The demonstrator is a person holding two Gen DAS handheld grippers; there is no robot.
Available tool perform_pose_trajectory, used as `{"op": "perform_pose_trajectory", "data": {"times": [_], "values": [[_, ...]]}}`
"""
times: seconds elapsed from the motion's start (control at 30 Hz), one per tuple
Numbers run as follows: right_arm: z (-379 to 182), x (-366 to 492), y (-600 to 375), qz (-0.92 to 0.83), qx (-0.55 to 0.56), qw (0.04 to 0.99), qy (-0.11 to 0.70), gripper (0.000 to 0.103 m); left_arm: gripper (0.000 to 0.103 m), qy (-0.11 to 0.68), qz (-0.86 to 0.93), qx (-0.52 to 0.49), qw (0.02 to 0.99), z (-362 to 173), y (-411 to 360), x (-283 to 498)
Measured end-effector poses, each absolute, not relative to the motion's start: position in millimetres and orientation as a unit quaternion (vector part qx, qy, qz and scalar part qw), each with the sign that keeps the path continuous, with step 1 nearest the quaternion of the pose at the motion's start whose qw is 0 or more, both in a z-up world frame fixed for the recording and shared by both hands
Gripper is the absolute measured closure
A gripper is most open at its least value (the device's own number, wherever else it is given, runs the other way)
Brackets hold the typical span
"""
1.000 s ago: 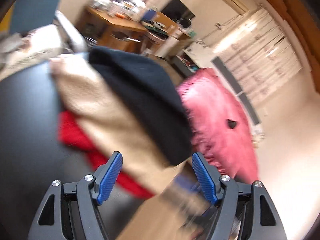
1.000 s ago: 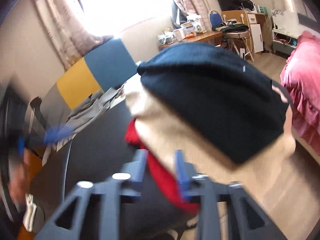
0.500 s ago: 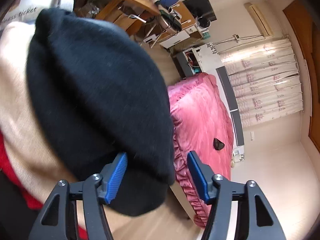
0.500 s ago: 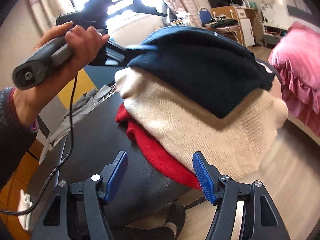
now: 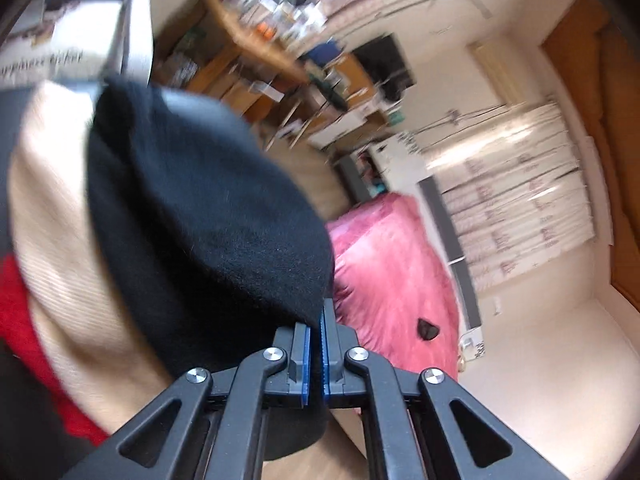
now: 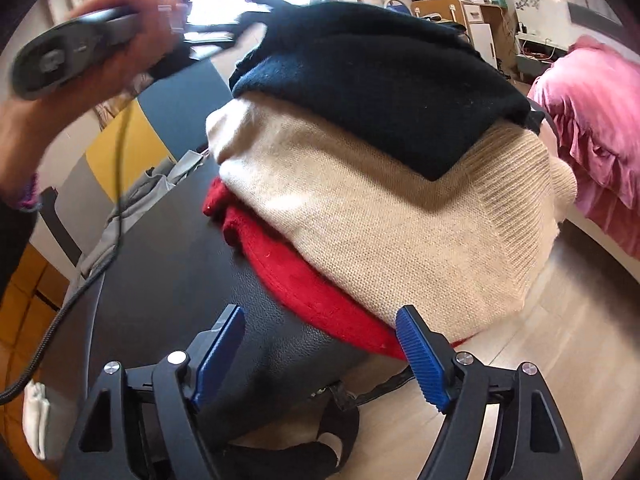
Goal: Fold clothes
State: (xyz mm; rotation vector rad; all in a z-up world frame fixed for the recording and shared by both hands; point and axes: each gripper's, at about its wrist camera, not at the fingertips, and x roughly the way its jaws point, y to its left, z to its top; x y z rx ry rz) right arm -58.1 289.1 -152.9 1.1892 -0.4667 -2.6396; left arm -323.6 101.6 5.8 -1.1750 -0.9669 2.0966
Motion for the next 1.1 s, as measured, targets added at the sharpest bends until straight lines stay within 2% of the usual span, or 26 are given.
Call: {"op": "perform_pose_trajectory", "data": {"times": [0.2,0.43,0.7,0.9,0.97,1.03,1.1], "values": [[-152.8,-61.1,289.2,-0.890,0.416,0.098,-0.158,0.023,0.101,-0.372,0.797,-0.385,0.278,25.8,15.6,-272.2],[-152.8,-59.1,276.9,-0.880,0.437,0.108,-0.154,0.023,0.101,-0.399,0.808,-0.377,0.214,-9.6,-100.9,-207.6],[-137.2,-46.3,251.1,-0.867,0.450,0.142,-0.160,0.023,0.101,-0.395,0.808,-0.420,0.119,-68.8,-209.0,-120.2],[-135.5,-37.1,211.9,-0.853,0.472,0.168,-0.143,0.022,0.103,-0.433,0.810,-0.390,0.073,-91.8,-292.9,-44.0],[-136.8,-34.3,198.6,-0.847,0.481,0.176,-0.142,0.022,0.103,-0.409,0.831,-0.374,0.046,-87.5,-312.3,-20.6],[-140.2,-31.8,184.9,-0.839,0.492,0.181,-0.148,0.022,0.103,-0.340,0.850,-0.400,0.032,-86.9,-311.0,-14.0],[-140.1,-29.1,176.3,-0.833,0.498,0.185,-0.156,0.022,0.095,-0.309,0.844,-0.438,0.038,-95.4,-301.6,-15.2]]}}
